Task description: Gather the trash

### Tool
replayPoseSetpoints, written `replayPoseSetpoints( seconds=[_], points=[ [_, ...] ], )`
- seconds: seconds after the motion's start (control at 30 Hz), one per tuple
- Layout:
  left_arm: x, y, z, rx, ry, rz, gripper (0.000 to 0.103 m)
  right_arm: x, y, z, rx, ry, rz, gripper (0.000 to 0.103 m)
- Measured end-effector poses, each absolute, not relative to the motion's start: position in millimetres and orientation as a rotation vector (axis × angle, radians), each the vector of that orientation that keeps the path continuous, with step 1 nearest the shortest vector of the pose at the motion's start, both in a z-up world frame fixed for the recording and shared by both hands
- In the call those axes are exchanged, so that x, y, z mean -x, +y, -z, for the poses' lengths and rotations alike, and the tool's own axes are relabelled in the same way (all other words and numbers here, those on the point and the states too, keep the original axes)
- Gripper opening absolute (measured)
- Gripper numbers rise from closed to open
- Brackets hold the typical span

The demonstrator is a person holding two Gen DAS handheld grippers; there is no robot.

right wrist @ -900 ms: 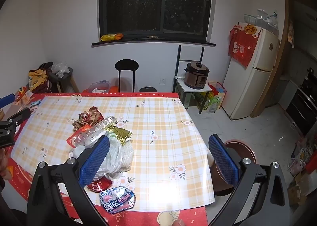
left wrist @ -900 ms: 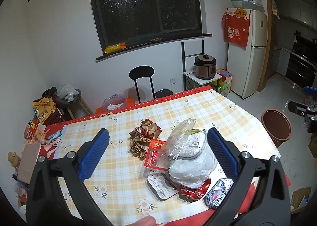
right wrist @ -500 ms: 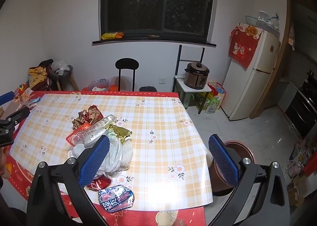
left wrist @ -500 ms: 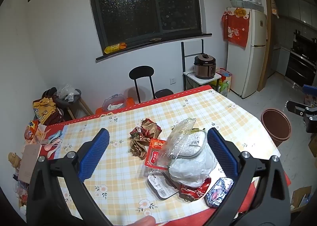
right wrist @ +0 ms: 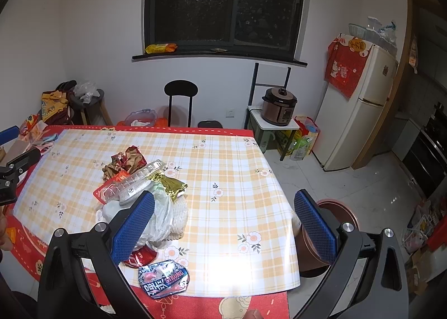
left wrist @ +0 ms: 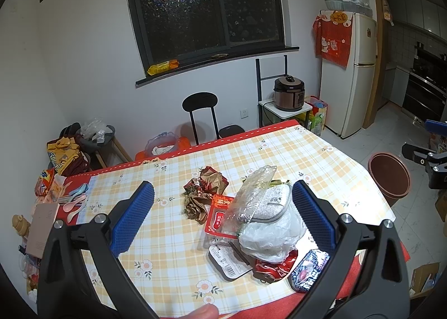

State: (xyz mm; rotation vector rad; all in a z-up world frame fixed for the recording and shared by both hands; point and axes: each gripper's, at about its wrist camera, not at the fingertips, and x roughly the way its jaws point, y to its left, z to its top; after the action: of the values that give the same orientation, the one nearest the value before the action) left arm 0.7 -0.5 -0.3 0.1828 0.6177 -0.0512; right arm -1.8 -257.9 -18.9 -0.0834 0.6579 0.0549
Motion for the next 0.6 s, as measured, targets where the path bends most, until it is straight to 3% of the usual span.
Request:
replayPoseSetpoints(
  seconds=[0.6],
  points=[
    [3.8,-0.9,1.4,-0.181,0.612,0.057,0.098,-1.7,-257.6,22.1,0.095,0.663,-0.057,0.099]
  ],
)
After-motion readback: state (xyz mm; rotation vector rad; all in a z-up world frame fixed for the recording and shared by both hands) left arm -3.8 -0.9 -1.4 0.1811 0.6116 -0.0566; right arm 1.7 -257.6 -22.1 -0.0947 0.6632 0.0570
